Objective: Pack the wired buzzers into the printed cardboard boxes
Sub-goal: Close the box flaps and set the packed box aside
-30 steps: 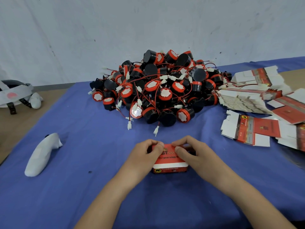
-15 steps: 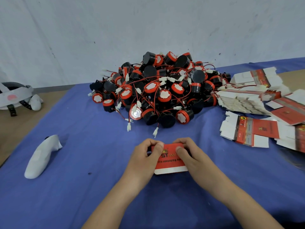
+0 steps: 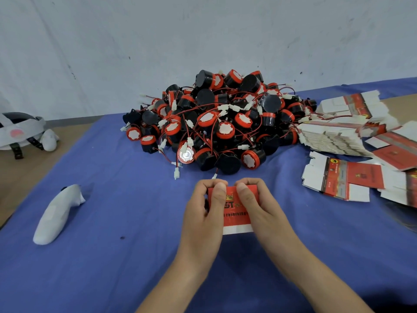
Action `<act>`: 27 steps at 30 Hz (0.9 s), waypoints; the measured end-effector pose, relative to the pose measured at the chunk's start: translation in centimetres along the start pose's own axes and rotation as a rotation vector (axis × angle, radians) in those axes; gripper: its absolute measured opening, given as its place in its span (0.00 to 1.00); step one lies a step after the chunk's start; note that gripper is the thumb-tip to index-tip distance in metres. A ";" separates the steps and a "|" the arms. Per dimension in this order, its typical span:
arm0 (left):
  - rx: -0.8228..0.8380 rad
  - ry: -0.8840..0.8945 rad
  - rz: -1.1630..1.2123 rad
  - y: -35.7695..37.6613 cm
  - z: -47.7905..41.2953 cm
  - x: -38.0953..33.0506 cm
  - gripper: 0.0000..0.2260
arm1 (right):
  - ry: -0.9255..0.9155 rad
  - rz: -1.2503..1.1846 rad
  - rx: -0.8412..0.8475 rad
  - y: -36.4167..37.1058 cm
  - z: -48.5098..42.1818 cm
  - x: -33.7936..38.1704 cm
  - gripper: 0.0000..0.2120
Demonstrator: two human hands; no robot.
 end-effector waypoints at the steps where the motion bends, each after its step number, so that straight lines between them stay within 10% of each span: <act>1: 0.002 0.000 0.008 0.1 0.1 0.1 0.06 | -0.021 0.015 -0.004 0.2 0.0 0.1 0.08; 27: 0.050 0.080 0.008 0.6 0.6 -0.7 0.13 | -0.059 0.051 -0.127 0.5 0.6 0.3 0.17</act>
Point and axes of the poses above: each hand's wrist, its own z-axis away from the middle knuckle, its own y-axis out of the palm, x = y × z, the point moved 4 cm from there along -z, towards the middle knuckle, and after that the axes turned 11 degrees about x, right-handed, at the moved point
